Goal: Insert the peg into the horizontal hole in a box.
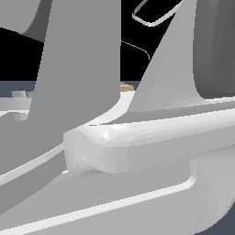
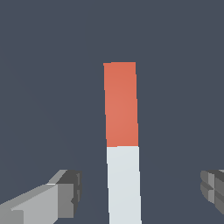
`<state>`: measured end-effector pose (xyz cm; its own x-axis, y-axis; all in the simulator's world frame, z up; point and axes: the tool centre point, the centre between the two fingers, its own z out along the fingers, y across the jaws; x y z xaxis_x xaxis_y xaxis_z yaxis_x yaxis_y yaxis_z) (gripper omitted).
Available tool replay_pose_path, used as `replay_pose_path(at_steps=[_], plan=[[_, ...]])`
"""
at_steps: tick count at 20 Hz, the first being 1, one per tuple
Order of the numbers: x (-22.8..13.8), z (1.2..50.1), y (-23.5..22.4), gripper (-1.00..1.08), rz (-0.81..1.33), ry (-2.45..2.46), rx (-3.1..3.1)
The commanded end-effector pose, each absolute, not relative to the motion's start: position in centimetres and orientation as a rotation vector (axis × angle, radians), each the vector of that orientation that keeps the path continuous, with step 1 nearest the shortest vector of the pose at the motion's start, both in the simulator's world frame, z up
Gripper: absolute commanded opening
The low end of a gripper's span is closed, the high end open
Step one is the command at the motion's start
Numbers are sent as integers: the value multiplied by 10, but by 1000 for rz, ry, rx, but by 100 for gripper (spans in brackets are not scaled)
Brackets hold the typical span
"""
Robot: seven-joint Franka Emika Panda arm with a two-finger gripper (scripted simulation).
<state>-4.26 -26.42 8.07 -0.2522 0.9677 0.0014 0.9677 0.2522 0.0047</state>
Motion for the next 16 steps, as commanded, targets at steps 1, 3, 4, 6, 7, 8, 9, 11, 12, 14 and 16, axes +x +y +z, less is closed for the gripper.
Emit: replay_pose_path(at_steps=[1,3,4,6,7,8,9,11,12,14,16], plan=[[-42,75,-279,100,5,2500,1901],[-42,72,-289,100,3,2507,1892],[-42,70,-292,100,2,2511,1888],[-41,68,-298,100,1,2515,1882],[-41,67,-300,100,1,2517,1880],[-41,67,-302,100,0,2518,1878],[-40,67,-303,100,0,2519,1877],[-40,66,-304,100,0,2520,1876],[-41,67,-303,100,0,2518,1879],[-41,65,-303,100,0,2518,1879],[-41,61,-303,100,0,2518,1879]])
